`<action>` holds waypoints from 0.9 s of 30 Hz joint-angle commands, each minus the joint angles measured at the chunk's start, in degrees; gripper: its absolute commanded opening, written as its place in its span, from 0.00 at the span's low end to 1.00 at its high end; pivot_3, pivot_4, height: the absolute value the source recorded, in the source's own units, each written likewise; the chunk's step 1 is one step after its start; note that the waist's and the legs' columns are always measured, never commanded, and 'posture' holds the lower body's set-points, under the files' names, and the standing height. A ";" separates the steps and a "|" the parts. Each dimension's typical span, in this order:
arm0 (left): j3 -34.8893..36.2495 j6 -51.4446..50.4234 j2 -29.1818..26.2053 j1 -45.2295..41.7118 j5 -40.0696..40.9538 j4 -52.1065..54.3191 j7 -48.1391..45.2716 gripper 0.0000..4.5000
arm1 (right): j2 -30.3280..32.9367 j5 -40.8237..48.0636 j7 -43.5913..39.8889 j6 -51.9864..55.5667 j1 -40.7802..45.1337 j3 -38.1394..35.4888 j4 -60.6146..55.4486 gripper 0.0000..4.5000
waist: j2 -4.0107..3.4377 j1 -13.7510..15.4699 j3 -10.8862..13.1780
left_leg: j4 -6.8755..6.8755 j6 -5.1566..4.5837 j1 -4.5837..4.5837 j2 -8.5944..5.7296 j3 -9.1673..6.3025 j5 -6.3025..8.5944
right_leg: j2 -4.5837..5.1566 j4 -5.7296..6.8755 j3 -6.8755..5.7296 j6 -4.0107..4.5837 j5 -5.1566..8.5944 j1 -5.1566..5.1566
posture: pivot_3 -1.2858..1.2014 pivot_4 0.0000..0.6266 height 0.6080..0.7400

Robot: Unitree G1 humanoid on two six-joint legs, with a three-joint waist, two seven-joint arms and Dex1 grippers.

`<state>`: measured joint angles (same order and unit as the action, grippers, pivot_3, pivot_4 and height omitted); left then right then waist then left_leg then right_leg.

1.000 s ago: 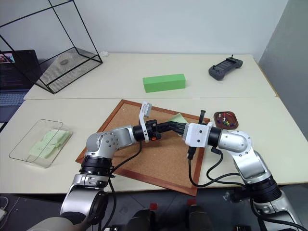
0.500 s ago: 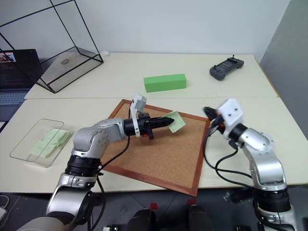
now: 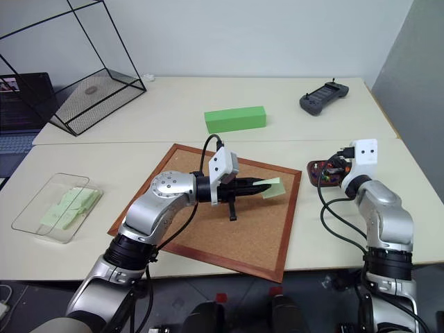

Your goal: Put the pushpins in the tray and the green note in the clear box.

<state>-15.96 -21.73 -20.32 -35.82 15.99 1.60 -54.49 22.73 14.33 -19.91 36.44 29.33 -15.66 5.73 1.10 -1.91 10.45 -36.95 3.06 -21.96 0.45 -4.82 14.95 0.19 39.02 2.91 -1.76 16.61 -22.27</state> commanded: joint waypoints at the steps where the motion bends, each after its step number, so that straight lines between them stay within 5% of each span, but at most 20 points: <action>1: 1.13 1.04 -0.09 0.22 -0.55 0.94 0.93 0.01 | -0.30 0.86 -0.08 -2.68 2.35 -0.42 3.68 0.00 | 0.00 0.00 0.00 | 0.00 0.00 -0.01 0.00 0.00 0.00 | 0.00 -0.01 0.01 0.00 0.00 0.00 | 0.52 0.24 1.00; 13: 2.15 -0.76 -1.43 1.90 0.52 3.32 1.46 0.01 | -0.74 0.57 0.20 -7.68 4.70 0.31 11.45 0.00 | -0.03 -0.03 0.01 | -0.01 -0.01 -0.01 0.03 0.01 0.01 | 0.02 0.01 0.02 0.00 0.00 -0.01 | 0.52 0.24 1.00; 17: 2.13 -0.83 -1.40 1.78 0.63 3.25 1.47 0.00 | -0.82 0.70 0.53 -8.08 5.27 0.62 11.96 0.24 | -0.03 -0.04 0.02 | 0.00 -0.01 -0.01 0.03 0.01 0.01 | 0.01 0.00 0.00 0.00 0.00 -0.01 | 0.52 0.24 1.00; 27: 1.58 -1.43 -1.59 1.92 0.67 3.48 0.45 0.00 | -0.35 0.65 0.65 -8.33 4.43 0.82 11.30 0.24 | -0.03 -0.04 0.02 | 0.00 -0.01 -0.01 0.04 0.01 0.01 | 0.01 0.01 0.00 0.00 0.00 -0.01 | 0.52 0.24 1.00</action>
<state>-15.33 -23.40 -21.81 -33.69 15.75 2.45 -53.63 21.80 14.66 -19.46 29.38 33.14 -14.45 18.73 1.07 -1.95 10.47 -36.95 3.05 -21.98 0.48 -4.82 14.96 0.20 39.02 2.91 -1.76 16.61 -22.29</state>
